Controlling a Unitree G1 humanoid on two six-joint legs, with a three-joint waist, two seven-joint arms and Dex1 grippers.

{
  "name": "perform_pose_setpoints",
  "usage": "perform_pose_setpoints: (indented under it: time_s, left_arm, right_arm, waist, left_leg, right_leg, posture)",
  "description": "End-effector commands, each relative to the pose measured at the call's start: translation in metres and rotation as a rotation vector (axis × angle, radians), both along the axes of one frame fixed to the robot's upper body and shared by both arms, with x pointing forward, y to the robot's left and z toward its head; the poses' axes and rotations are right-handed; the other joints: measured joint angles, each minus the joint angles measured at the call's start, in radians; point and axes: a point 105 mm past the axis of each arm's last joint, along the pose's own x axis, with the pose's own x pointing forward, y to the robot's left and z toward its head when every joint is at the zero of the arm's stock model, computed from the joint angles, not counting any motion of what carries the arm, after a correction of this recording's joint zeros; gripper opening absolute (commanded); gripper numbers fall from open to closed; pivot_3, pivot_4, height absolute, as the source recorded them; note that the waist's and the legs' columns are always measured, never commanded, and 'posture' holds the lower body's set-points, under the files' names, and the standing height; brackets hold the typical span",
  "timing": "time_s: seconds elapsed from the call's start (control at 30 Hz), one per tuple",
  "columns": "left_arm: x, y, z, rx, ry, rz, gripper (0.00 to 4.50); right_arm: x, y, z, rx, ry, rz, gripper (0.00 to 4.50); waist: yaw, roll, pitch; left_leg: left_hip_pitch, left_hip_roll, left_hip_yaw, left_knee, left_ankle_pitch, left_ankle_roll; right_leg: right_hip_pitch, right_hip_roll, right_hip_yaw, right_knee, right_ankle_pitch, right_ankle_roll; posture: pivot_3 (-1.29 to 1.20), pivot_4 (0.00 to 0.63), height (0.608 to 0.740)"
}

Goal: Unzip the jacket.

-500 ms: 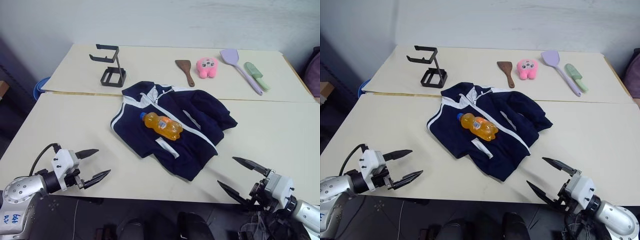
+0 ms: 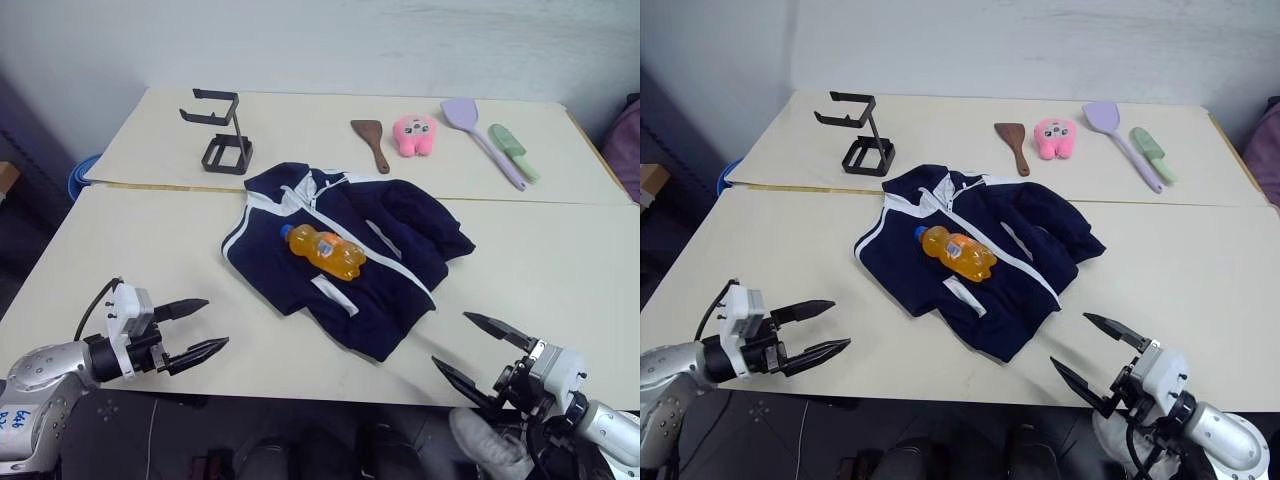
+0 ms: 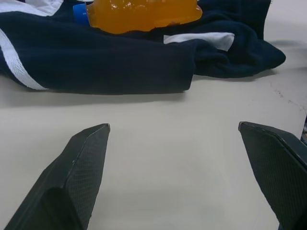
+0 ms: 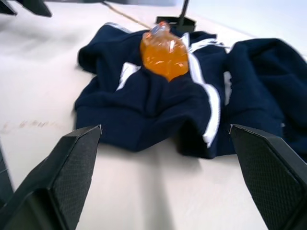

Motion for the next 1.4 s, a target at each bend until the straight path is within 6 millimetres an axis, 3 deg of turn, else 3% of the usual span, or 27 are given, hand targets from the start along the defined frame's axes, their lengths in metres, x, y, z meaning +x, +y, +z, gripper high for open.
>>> perform_pose_setpoints:
  time_s: [0.03, 0.4, 0.57, 0.63, 0.7, 0.8, 1.0, 1.13, 1.23, 1.4]
  left_arm:
    - [0.004, -0.001, 0.008, 0.057, -0.074, -0.017, 4.50]
    - [0.018, -0.012, 0.014, 0.098, -0.138, -0.102, 4.50]
    - [0.027, -0.020, 0.018, 0.104, -0.165, -0.152, 4.50]
    - [0.036, -0.028, 0.026, 0.094, -0.193, -0.185, 4.50]
    - [0.051, -0.039, 0.035, 0.095, -0.226, -0.222, 4.50]
    - [0.076, -0.074, 0.043, 0.095, -0.284, -0.327, 4.50]
    - [0.122, -0.147, 0.048, 0.208, -0.350, -0.562, 4.50]
    - [0.145, -0.168, 0.044, 0.345, -0.407, -0.595, 4.50]
    - [0.148, -0.176, 0.026, 0.530, -0.422, -0.680, 4.50]
    - [0.147, -0.187, 0.009, 0.601, -0.379, -0.725, 3.39]
  right_arm:
    - [-0.005, 0.003, 0.007, -0.010, -0.026, 0.025, 4.45]
    - [-0.018, 0.013, 0.007, -0.008, -0.035, 0.070, 4.45]
    - [-0.020, 0.017, 0.019, 0.066, -0.098, 0.047, 4.45]
    - [-0.018, 0.020, 0.033, 0.120, -0.155, 0.007, 4.45]
    - [-0.017, 0.022, 0.044, 0.141, -0.202, -0.005, 4.45]
    - [-0.013, 0.015, 0.058, 0.157, -0.253, -0.085, 4.45]
    - [-0.020, 0.016, 0.047, 0.109, -0.218, -0.121, 4.45]
    - [-0.023, 0.013, 0.041, 0.109, -0.220, -0.162, 4.45]
    - [-0.029, 0.010, 0.036, 0.112, -0.219, -0.199, 4.45]
    - [-0.038, 0.006, 0.024, 0.111, -0.219, -0.246, 4.50]
  waist:
    - [0.000, 0.000, 0.000]
    - [0.001, 0.000, 0.000]
    - [0.001, -0.001, 0.000]
    - [0.003, -0.002, 0.000]
    - [0.008, -0.002, 0.000]
    - [0.024, -0.003, -0.001]
    - [0.032, -0.008, 0.000]
    - [0.020, -0.010, 0.001]
    - [0.017, -0.011, 0.001]
    - [0.026, -0.013, 0.001]
  left_leg:
    - [0.000, 0.000, 0.000, 0.000, 0.000, 0.000]
    - [0.000, 0.000, 0.001, 0.000, 0.000, 0.000]
    - [0.000, 0.000, 0.002, 0.000, 0.000, 0.000]
    - [0.000, 0.000, 0.002, 0.000, 0.000, 0.000]
    - [0.000, -0.001, 0.002, 0.001, 0.001, 0.000]
    - [0.000, -0.004, 0.002, 0.001, 0.002, 0.001]
    - [-0.003, -0.011, 0.004, 0.002, 0.005, 0.006]
    - [-0.005, -0.014, 0.006, 0.002, 0.005, 0.007]
    - [-0.005, -0.012, 0.007, 0.002, 0.005, 0.007]
    - [-0.004, -0.010, 0.006, 0.002, 0.005, 0.007]
  right_leg:
    - [0.000, 0.000, 0.000, 0.000, 0.000, 0.000]
    - [-0.001, 0.001, 0.000, 0.001, 0.000, 0.000]
    - [-0.001, 0.002, 0.001, 0.002, 0.000, 0.000]
    - [-0.001, 0.002, 0.001, 0.002, 0.000, 0.000]
    - [-0.001, 0.001, 0.001, 0.002, 0.000, 0.000]
    - [-0.001, 0.004, 0.001, 0.006, 0.000, 0.001]
    - [-0.003, 0.005, -0.003, 0.009, 0.002, 0.003]
    - [-0.003, 0.006, -0.004, 0.002, 0.004, 0.007]
    - [-0.003, 0.008, -0.004, 0.001, 0.004, 0.008]
    - [-0.002, 0.009, -0.003, 0.000, 0.004, 0.008]
  posture:
    - [0.00, 0.150, 0.740]
    - [0.00, 0.150, 0.740]
    - [0.00, 0.150, 0.740]
    - [0.00, 0.150, 0.740]
    - [0.00, 0.150, 0.740]
    - [0.00, 0.150, 0.740]
    - [0.00, 0.150, 0.740]
    - [0.00, 0.150, 0.740]
    - [0.00, 0.150, 0.740]
    - [0.00, 0.150, 0.740]
